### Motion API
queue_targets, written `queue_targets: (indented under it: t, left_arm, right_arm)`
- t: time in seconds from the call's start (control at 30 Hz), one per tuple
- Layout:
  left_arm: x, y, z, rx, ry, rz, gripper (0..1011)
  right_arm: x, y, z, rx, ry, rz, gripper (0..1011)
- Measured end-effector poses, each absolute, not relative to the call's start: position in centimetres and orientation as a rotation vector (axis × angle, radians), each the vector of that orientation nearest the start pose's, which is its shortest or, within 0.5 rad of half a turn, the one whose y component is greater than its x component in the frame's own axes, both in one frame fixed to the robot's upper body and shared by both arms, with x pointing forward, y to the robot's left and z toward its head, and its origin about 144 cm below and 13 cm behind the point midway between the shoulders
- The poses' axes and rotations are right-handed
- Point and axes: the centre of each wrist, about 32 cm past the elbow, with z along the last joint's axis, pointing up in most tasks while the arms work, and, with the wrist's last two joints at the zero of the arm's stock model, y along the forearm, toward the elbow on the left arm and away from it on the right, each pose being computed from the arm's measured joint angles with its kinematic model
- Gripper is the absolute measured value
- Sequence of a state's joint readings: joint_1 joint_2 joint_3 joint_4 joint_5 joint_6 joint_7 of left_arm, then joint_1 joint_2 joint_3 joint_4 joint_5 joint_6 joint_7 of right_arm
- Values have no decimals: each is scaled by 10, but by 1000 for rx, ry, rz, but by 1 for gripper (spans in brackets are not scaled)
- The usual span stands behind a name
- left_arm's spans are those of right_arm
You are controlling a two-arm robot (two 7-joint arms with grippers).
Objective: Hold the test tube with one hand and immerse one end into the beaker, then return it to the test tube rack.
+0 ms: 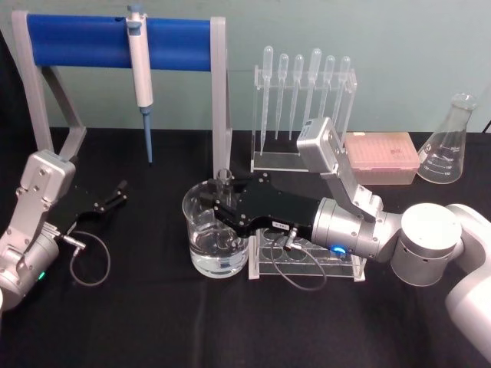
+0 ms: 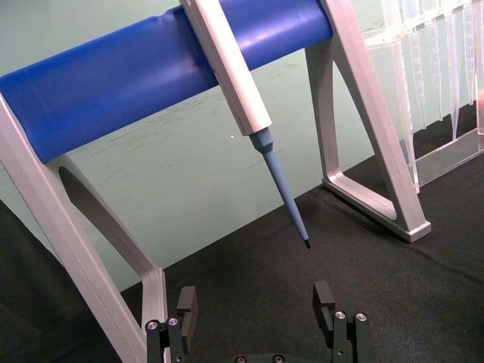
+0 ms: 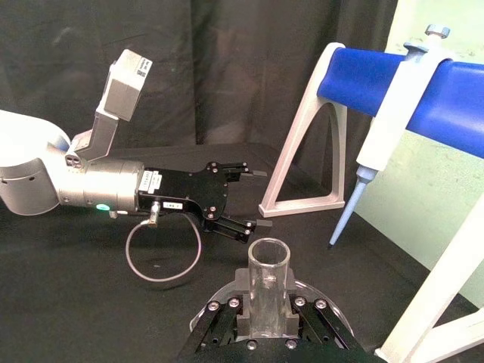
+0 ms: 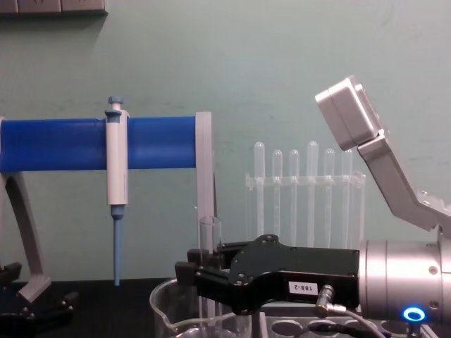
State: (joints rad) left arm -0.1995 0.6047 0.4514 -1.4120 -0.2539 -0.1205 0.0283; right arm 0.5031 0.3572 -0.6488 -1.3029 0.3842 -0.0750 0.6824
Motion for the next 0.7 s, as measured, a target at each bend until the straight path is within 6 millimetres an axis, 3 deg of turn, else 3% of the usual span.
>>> queue_targets:
  t: [0.7]
  left_arm:
    - [489,310,1140,304,-285,1248,1000]
  right_arm:
    - [556,-183,1190,-110,-153,-407,226]
